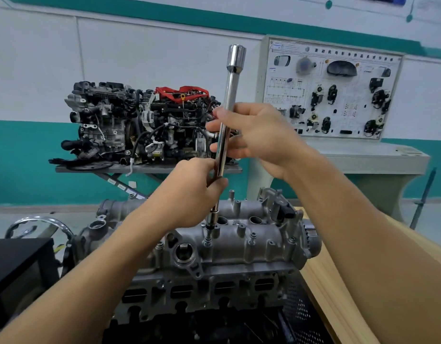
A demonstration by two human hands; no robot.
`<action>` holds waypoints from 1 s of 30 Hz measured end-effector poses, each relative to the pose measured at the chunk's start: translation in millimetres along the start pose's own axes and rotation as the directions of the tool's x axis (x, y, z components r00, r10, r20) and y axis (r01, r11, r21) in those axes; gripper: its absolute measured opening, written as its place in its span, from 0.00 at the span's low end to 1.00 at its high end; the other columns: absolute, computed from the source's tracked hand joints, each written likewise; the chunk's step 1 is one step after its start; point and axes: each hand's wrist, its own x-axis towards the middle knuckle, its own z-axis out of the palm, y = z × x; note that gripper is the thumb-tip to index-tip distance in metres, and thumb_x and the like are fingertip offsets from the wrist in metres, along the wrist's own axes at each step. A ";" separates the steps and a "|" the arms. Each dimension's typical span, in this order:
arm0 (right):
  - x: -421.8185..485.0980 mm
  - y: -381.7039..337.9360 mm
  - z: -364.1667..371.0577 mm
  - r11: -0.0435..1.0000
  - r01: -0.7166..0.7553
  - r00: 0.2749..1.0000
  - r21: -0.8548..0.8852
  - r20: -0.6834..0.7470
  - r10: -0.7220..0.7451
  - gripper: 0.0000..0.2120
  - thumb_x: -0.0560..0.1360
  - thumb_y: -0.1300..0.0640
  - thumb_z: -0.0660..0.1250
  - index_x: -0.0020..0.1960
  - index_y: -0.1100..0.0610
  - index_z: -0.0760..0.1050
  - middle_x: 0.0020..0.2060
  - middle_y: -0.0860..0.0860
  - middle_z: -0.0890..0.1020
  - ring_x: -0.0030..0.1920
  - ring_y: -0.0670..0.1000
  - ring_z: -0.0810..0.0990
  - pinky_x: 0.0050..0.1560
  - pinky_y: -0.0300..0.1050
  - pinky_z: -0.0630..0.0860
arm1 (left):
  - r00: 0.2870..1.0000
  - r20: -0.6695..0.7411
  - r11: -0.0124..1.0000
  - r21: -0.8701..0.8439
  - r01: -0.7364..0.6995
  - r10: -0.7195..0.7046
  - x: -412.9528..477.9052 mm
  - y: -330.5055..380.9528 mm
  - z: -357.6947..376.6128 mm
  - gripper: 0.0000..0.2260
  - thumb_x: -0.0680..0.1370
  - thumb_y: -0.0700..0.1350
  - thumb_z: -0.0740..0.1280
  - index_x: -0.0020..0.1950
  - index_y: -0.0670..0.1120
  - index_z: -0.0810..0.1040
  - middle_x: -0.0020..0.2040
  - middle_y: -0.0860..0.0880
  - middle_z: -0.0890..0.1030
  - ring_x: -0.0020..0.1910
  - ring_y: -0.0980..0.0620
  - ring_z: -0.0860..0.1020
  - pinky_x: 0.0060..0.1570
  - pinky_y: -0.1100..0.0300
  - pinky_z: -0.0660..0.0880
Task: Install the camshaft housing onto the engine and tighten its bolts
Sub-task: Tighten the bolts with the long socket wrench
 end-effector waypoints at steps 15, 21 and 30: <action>-2.6 -1.1 -8.5 0.998 0.006 0.991 0.064 0.130 -0.015 0.07 0.83 0.56 0.63 0.53 0.57 0.77 0.48 0.54 0.86 0.46 0.55 0.86 0.44 0.46 0.84 | 0.998 0.059 0.997 -0.074 -0.034 0.038 2.0 -3.4 -4.3 0.10 0.82 0.46 0.64 0.45 0.41 0.77 0.31 0.47 0.75 0.29 0.49 0.70 0.34 0.55 0.71; -2.1 3.8 5.2 0.952 0.181 0.963 -0.246 -0.151 -0.222 0.14 0.71 0.48 0.78 0.40 0.56 0.78 0.34 0.51 0.82 0.32 0.47 0.77 0.36 0.43 0.77 | 0.996 -0.093 0.993 0.118 -0.005 0.016 -2.8 -2.6 4.9 0.19 0.76 0.57 0.72 0.33 0.48 0.71 0.25 0.52 0.72 0.24 0.55 0.69 0.26 0.59 0.63; -9.3 -5.4 -18.5 0.995 0.040 0.956 0.086 0.287 -0.064 0.09 0.83 0.57 0.60 0.58 0.60 0.76 0.48 0.53 0.87 0.48 0.54 0.86 0.53 0.52 0.82 | 0.968 0.250 0.952 -0.291 0.099 -0.024 0.9 -1.7 -7.2 0.11 0.81 0.43 0.68 0.56 0.35 0.78 0.51 0.40 0.85 0.47 0.54 0.85 0.41 0.57 0.84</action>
